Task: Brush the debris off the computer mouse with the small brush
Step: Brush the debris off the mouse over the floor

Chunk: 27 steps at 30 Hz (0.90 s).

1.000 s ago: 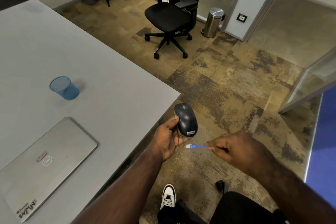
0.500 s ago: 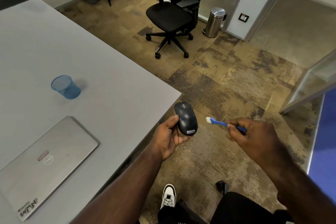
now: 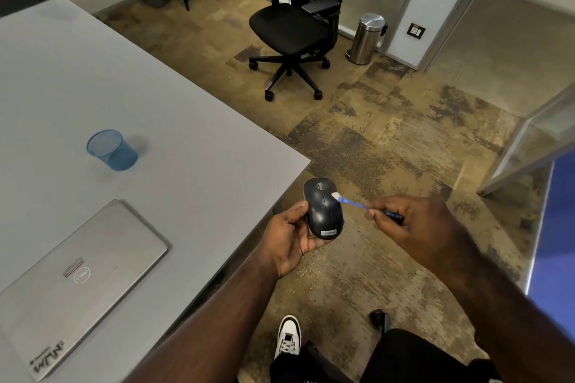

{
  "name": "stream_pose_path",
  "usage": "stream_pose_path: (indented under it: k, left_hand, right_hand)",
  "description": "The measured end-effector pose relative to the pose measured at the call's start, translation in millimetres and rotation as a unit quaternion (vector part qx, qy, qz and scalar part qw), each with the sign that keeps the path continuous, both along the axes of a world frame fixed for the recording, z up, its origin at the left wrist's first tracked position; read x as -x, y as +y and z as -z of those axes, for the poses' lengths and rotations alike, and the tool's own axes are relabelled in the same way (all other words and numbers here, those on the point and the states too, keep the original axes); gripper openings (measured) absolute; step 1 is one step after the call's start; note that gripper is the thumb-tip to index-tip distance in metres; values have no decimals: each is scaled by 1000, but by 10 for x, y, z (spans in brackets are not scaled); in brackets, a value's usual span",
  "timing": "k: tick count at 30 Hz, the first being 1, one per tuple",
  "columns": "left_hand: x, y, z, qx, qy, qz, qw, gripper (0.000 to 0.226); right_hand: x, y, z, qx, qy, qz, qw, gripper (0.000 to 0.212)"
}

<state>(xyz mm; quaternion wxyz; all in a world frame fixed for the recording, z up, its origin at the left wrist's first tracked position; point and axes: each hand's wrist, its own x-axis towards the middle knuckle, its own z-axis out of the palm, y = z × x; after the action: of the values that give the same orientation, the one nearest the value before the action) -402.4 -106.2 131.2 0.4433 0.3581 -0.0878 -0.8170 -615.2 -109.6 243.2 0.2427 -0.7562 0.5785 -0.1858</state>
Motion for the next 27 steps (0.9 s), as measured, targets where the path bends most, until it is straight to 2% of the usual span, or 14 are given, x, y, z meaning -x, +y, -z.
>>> stream_pose_path:
  k: [3,6,12,14,16,18,22,24,27]
  left_hand:
    - [-35,4,24,-10,8,-14,1000,35]
    - [-64,13,35,-17,14,-15,1000,36]
    - [2,14,-23,-9,11,10,1000,44]
    - [8,18,-35,-9,8,15,1000,45]
    - [10,24,-37,-8,13,17,1000,45]
    - [7,20,-44,-5,14,15,1000,45]
    - [-31,32,-38,-3,22,2,1000,49]
    - [-42,28,-41,-1,26,1,1000,47]
    - [-16,18,-32,-1,28,11,1000,48]
  right_hand:
    - [55,0,-83,-57,17,-66,996,15]
    - [116,-5,-175,-89,-11,-70,994,14]
    - [39,-34,-94,-28,-48,7,998,14]
    - [3,-54,-100,18,-38,40,998,17]
    - [-12,-54,-99,45,-16,30,998,18]
    - [-12,-22,-112,17,5,-19,1000,18]
    - [50,21,-211,-103,4,-115,988,14]
    - [79,19,-236,-108,-16,-104,989,12]
    - [79,-14,-199,-61,-42,-54,996,12]
